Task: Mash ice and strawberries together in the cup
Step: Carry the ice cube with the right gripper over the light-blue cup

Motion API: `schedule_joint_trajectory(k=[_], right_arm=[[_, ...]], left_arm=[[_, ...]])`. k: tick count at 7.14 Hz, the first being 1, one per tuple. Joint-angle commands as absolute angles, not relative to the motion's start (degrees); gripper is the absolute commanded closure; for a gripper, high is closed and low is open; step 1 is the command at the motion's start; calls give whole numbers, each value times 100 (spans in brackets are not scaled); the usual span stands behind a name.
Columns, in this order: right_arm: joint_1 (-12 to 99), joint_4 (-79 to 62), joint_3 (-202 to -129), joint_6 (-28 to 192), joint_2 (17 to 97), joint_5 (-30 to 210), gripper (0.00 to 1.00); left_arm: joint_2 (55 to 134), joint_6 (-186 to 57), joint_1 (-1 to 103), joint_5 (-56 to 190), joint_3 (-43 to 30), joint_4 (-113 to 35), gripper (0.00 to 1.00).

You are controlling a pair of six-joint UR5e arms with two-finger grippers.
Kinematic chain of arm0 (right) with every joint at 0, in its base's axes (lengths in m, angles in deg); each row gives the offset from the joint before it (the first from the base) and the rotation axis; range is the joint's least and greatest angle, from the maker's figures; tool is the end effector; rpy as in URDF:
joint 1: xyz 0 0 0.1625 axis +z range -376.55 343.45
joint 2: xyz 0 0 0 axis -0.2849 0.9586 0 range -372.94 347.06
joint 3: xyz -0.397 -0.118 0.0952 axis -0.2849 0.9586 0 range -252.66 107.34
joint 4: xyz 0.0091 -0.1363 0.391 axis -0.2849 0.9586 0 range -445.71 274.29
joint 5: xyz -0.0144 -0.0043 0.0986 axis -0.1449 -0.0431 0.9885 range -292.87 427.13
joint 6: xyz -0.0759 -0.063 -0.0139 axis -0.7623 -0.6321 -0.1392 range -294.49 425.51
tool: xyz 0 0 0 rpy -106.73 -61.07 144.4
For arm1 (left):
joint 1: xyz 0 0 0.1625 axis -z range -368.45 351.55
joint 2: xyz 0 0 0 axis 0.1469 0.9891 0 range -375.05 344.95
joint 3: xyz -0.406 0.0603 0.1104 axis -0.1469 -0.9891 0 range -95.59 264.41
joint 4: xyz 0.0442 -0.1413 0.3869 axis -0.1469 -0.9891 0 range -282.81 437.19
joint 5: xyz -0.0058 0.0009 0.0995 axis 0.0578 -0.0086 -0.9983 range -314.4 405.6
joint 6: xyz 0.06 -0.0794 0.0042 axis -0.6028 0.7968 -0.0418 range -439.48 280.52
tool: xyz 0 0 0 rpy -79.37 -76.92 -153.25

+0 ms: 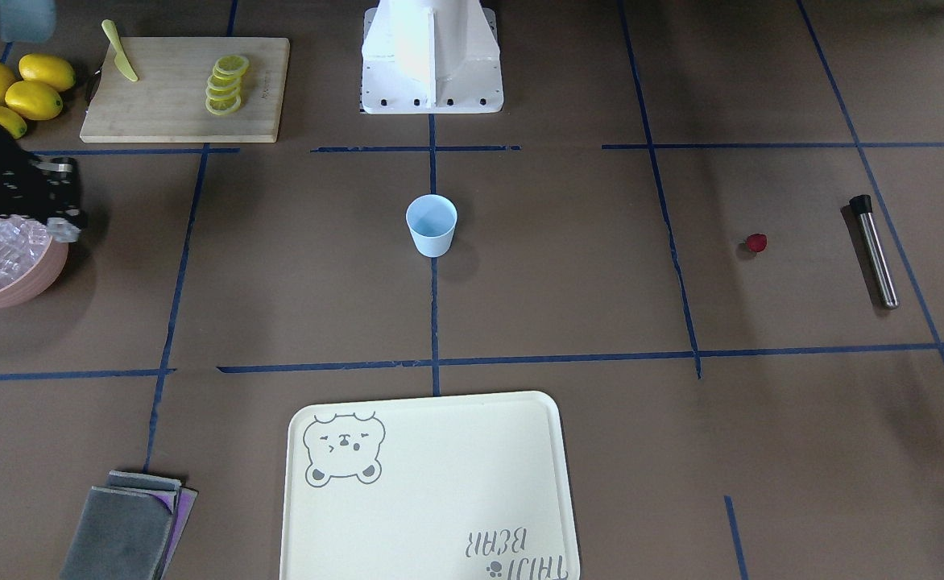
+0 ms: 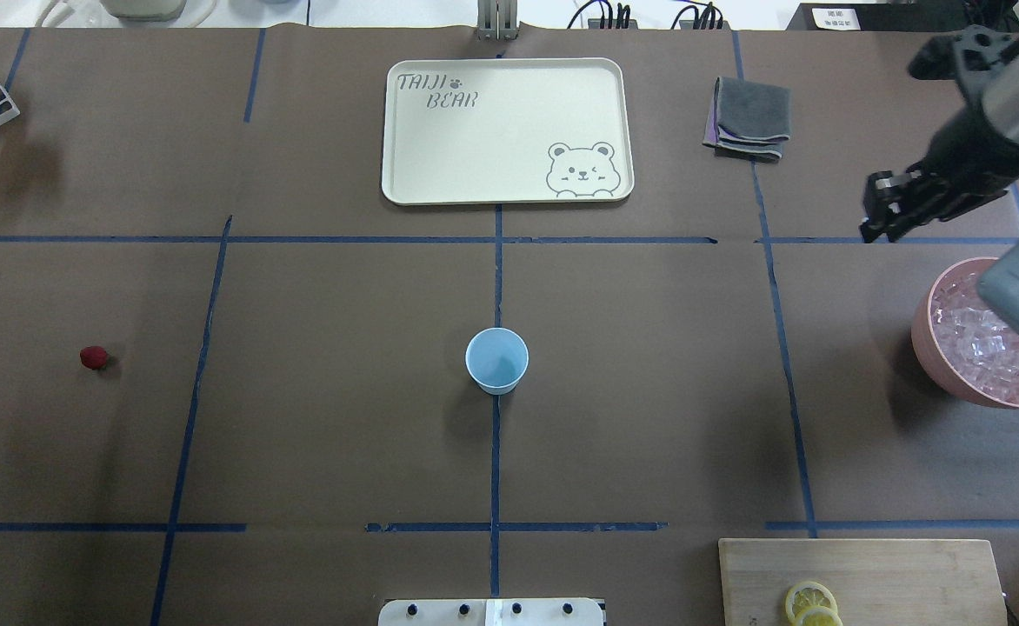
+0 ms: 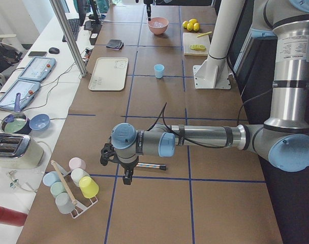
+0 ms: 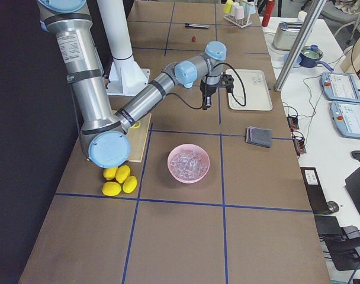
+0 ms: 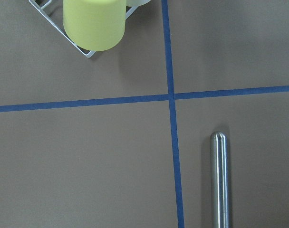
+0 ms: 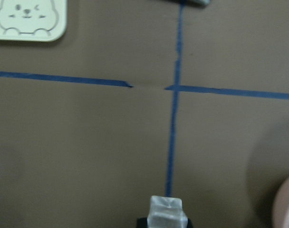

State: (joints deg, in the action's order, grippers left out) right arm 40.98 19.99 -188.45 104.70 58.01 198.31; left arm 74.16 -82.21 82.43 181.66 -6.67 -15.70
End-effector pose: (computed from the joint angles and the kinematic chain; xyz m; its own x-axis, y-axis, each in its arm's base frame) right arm -0.2330 -0.4922 0.3046 0.6549 -0.0571 0.7536 0.0709 0.9974 0.0140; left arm -0.0690 -0.4888 0.6490 0.6945 0.0768 -0.7154 -0.0178 0.9958 0.0897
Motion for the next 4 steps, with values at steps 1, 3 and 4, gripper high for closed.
schedule_joint_trajectory(k=[1, 3, 4], right_arm=[[2746, 2055, -18579, 12353, 4635, 19137, 100], [1812, 2029, -17774, 13350, 3581, 18466, 100], [1538, 2029, -17482, 13606, 3279, 18333, 100]], left_arm=[[7415, -8220, 8243, 18166, -674, -1571, 0], [7415, -8212, 8243, 18166, -674, -1571, 0], [7415, -8212, 8243, 18166, -674, -1571, 0]])
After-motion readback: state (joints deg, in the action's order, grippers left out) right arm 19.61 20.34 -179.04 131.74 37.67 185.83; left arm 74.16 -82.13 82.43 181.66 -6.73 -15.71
